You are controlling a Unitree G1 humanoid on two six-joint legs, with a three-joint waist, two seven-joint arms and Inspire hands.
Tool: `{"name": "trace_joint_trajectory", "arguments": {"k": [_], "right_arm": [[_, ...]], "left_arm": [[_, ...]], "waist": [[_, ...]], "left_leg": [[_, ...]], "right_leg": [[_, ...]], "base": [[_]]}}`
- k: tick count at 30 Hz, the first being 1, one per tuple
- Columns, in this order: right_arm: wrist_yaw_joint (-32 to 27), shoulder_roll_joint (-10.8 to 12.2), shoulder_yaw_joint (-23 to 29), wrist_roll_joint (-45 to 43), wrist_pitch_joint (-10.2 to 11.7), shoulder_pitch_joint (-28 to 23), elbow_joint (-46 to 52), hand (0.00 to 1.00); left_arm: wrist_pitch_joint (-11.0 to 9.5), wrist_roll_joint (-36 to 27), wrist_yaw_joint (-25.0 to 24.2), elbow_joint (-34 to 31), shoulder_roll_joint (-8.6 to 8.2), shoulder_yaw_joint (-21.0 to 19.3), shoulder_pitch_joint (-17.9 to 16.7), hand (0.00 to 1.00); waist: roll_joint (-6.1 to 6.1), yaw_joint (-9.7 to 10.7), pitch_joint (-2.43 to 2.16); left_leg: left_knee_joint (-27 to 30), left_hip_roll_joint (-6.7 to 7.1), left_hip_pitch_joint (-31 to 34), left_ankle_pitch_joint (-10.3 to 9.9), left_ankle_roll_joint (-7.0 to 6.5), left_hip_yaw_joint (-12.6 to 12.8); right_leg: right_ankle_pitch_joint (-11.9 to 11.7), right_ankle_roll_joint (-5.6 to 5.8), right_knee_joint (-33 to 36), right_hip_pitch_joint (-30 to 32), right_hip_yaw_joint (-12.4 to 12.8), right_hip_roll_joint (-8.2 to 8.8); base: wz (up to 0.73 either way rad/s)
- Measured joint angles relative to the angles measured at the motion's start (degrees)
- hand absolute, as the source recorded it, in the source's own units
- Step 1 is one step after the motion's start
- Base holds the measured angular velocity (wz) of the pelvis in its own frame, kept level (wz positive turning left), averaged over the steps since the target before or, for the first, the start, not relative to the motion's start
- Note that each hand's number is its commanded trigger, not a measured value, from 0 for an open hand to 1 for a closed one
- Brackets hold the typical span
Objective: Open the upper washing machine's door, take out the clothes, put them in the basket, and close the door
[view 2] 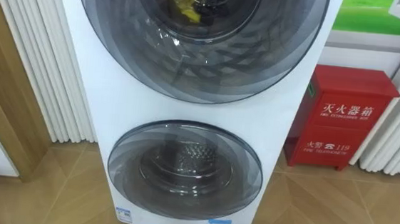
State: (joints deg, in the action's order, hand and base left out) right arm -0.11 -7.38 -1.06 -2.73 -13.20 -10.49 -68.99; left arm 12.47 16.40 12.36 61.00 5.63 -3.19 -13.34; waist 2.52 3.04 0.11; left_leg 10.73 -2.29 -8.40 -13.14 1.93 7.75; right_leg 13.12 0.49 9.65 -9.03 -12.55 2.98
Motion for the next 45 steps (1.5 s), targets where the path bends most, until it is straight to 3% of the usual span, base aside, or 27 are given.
{"name": "trace_joint_trajectory", "arguments": {"k": [10,20,23,25,27,31,33,38,40,42,45], "right_arm": [[-0.09,0.0,0.09,0.07,0.67,-0.32,0.16,0.0],[-1.2,-0.13,0.18,4.79,-0.26,-0.04,-0.19,0.0],[-1.17,-1.65,0.28,3.38,-1.15,0.53,2.91,0.0],[-2.55,-3.56,5.3,4.78,-1.12,3.67,8.14,0.0],[-4.55,-4.22,9.26,8.92,0.53,8.18,12.38,0.0],[-5.06,-5.27,10.36,19.44,3.97,16.22,19.49,0.0],[-5.14,-4.95,10.68,21.28,3.72,19.22,26.02,0.0],[-7.2,-5.51,11.68,21.53,3.71,25.84,31.98,0.0],[-7.94,-6.68,11.76,24.12,3.65,27.99,32.33,0.0],[-9.36,-8.64,11.2,26.93,3.26,30.96,34.44,0.0],[-10.58,-11.18,11.05,27.41,3.28,34.42,34.42,0.0]], "left_arm": [[-0.39,0.02,1.06,-0.07,0.0,-0.07,-0.35,0.0],[-0.36,-0.05,0.4,-0.02,0.05,-0.13,-0.21,0.0],[-0.82,0.03,-0.32,0.11,-0.01,-1.19,-0.27,0.0],[-1.39,0.02,-0.57,0.28,0.25,-2.91,0.2,0.0],[-1.65,0.02,-0.63,0.34,0.81,-4.38,0.71,0.0],[-2.07,0.07,-0.58,0.26,2.73,-4.43,1.02,0.0],[-1.55,0.06,-0.49,-0.44,3.17,-4.62,0.84,0.0],[-0.67,0.22,-0.75,-0.43,3.16,-4.79,-0.77,0.0],[-0.28,0.85,-0.86,-0.48,3.14,-5.49,-0.77,0.0],[0.52,1.67,-1.4,-2.85,3.12,-5.58,-1.54,0.0],[1.1,1.92,-1.43,-4.46,3.47,-5.6,-1.68,0.0]], "waist": [[-0.4,-0.06,-0.17],[-0.1,-0.33,-0.01],[0.16,-0.86,0.29],[0.29,-1.01,0.49],[0.73,-1.0,0.69],[1.93,-2.02,0.73],[2.75,-2.07,0.21],[2.95,-1.98,-0.17],[2.75,-2.31,-0.26],[2.12,-3.14,-0.75],[1.98,-4.58,-0.67]], "left_leg": [[0.06,-0.02,-0.08,0.0,0.0,0.12],[-0.04,-0.02,-0.33,0.0,0.0,0.03],[-0.12,0.0,-0.37,0.0,0.0,-0.1],[-0.22,0.01,-0.23,0.0,0.0,0.18],[-0.18,-0.05,-0.19,0.0,-0.01,0.28],[-0.1,-0.16,-0.17,0.01,-0.02,0.07],[0.08,-0.16,0.73,0.01,-0.02,-0.19],[-0.01,-0.09,1.45,0.02,-0.02,-1.74],[-0.44,-0.08,0.91,0.04,-0.04,-2.11],[-1.13,-0.09,0.5,0.05,-0.05,-3.42],[-1.73,-0.52,-0.65,0.07,-0.06,-5.95]], "right_leg": [[-0.01,-0.01,0.06,-0.02,0.57,-0.08],[-0.02,-0.03,0.23,-0.14,0.73,-0.06],[-0.02,-0.02,1.06,0.1,0.98,0.08],[-0.1,-0.06,1.15,0.72,1.23,0.05],[-0.26,-0.01,0.84,1.0,1.34,-0.09],[-0.58,-0.06,-0.02,0.72,1.19,-0.4],[-0.78,-0.08,-0.05,0.97,0.03,-0.32],[-1.14,0.06,0.08,1.07,-0.33,-0.32],[-1.14,0.07,0.18,0.81,-0.29,-0.34],[-1.14,0.07,0.27,0.94,-0.17,-0.47],[-1.13,0.06,1.89,1.11,-0.17,-0.87]], "base": [[-0.02],[-0.01],[-0.06],[-0.14],[0.02],[0.1],[0.15],[0.08],[0.04],[-0.08],[-0.03]]}}
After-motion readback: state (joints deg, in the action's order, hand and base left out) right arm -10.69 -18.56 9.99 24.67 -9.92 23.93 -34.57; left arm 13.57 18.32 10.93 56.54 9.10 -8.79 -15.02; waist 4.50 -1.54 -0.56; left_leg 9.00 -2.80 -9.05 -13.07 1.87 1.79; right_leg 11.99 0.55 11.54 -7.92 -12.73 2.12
